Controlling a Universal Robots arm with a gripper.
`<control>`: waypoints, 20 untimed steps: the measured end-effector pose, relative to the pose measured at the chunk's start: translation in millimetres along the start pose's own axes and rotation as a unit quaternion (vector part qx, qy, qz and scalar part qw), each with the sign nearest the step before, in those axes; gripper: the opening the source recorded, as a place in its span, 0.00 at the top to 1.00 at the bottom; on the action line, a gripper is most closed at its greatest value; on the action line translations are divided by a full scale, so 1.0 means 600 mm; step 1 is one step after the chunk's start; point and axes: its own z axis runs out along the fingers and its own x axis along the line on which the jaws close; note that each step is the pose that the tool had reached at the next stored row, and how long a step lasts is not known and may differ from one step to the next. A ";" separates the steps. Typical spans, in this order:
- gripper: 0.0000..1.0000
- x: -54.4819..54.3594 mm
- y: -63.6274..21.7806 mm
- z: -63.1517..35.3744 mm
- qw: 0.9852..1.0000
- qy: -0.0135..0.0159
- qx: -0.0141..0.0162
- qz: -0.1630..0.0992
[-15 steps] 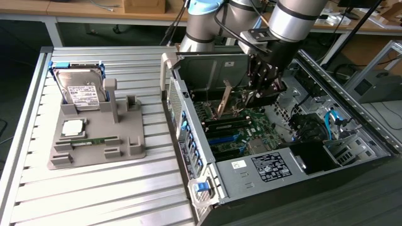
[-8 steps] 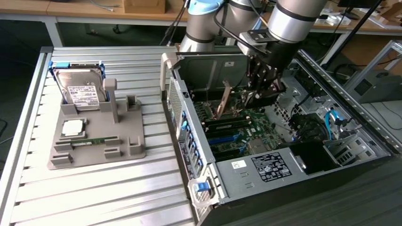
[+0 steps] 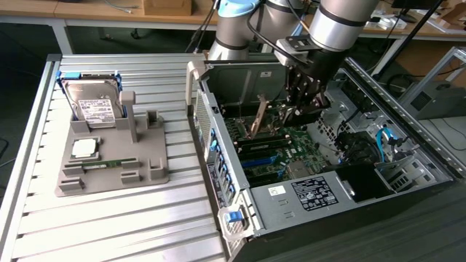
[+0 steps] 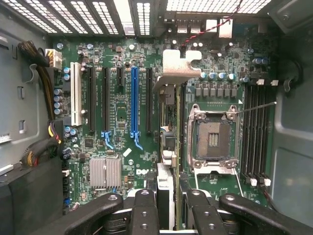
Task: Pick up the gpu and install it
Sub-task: 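Insert the gpu into the slot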
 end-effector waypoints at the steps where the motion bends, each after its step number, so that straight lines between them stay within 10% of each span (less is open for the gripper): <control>1: 0.72 0.000 0.001 0.000 1.000 0.000 0.000 0.000; 20: 0.72 0.008 0.013 0.008 1.000 0.000 0.000 0.000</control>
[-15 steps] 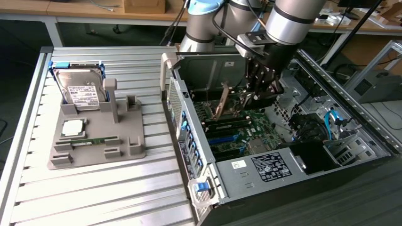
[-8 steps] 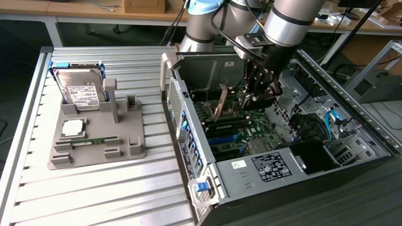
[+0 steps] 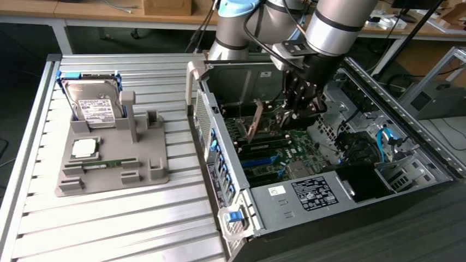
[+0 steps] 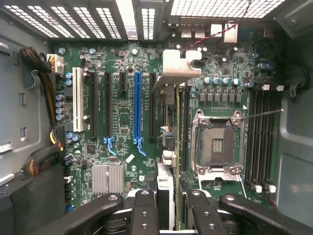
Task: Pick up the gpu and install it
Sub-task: 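Insert the gpu into the slot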
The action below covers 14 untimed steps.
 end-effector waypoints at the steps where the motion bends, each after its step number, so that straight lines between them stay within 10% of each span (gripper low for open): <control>1: 0.72 0.001 0.001 0.000 1.000 0.000 0.000 0.000; 14: 0.72 0.012 0.009 0.005 1.000 0.000 0.000 0.005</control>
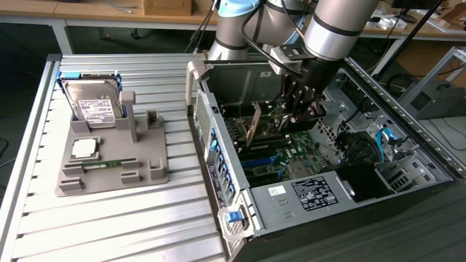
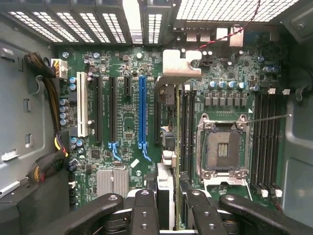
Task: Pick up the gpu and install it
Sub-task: 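Insert the gpu into the slot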
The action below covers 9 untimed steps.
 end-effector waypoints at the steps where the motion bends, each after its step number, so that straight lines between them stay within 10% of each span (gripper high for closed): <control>1: 0.72 0.001 0.000 0.001 1.000 0.000 0.000 0.005; 9: 0.72 0.010 0.001 0.005 1.000 0.000 0.000 0.017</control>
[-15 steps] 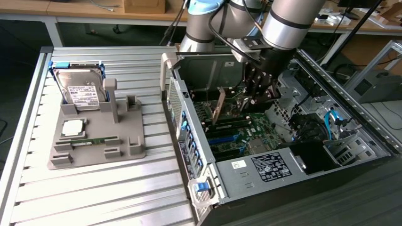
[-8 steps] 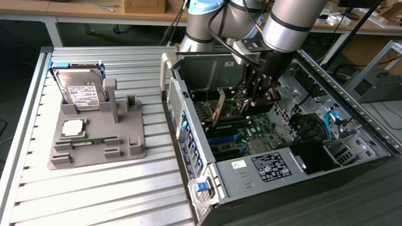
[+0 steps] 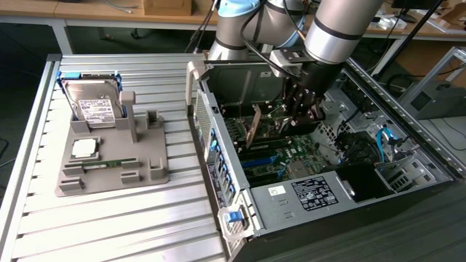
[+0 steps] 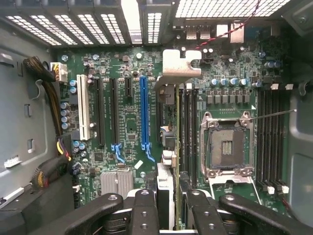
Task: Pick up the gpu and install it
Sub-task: 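Insert the gpu into the slot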
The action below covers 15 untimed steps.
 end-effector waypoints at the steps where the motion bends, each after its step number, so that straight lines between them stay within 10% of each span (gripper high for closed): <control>1: 0.72 0.001 0.000 0.000 1.000 0.000 0.000 0.001; 15: 0.72 0.014 0.025 0.006 1.000 0.000 0.000 0.003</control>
